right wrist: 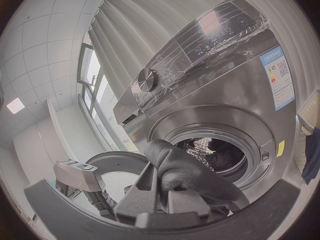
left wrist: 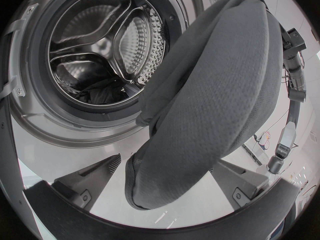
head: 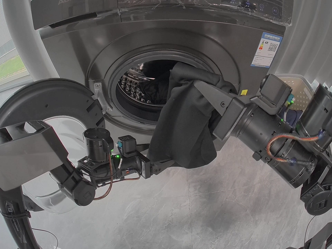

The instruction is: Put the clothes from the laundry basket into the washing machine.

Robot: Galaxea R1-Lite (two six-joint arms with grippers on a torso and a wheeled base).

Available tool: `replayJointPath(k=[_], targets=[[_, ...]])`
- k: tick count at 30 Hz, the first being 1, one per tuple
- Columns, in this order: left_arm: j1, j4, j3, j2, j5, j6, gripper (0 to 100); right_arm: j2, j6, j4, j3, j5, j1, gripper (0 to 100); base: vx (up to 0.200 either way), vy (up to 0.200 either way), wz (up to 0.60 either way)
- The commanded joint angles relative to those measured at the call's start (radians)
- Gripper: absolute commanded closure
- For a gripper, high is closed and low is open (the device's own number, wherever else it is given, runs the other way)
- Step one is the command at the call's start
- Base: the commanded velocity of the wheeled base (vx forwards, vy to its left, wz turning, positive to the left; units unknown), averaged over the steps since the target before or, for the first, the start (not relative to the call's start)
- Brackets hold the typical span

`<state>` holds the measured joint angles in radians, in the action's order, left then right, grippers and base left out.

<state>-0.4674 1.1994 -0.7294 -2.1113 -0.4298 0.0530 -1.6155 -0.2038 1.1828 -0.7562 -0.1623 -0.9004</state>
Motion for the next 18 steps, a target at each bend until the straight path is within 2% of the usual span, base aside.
replayJointPath(k=[1,4,6,7,13,18], targets=[[-0.017,0.005,-0.001,-0.01,-0.001,0.002,0,-0.004,0.0,0.001,0.0,0.0,0.0,100,0.0,0.0,0.0],[-0.02,0.011,-0.004,-0.015,-0.001,0.005,0,-0.004,0.0,0.001,0.0,0.0,0.0,100,0.0,0.0,0.0],[-0.023,0.062,-0.008,-0.046,-0.001,0.015,0,-0.004,0.001,0.0,-0.002,0.0,0.0,100,0.0,0.0,0.0],[-0.023,0.069,-0.008,-0.049,-0.001,0.015,100,-0.003,0.0,0.0,0.0,0.001,0.0,100,0.0,0.0,0.0],[-0.023,0.109,-0.004,-0.05,-0.001,0.041,100,-0.004,0.0,0.001,0.001,0.0,0.0,100,0.0,0.0,0.0],[-0.031,0.138,0.025,-0.038,-0.001,0.042,100,-0.006,0.0,0.0,0.001,0.003,0.006,100,0.0,0.0,0.0]])
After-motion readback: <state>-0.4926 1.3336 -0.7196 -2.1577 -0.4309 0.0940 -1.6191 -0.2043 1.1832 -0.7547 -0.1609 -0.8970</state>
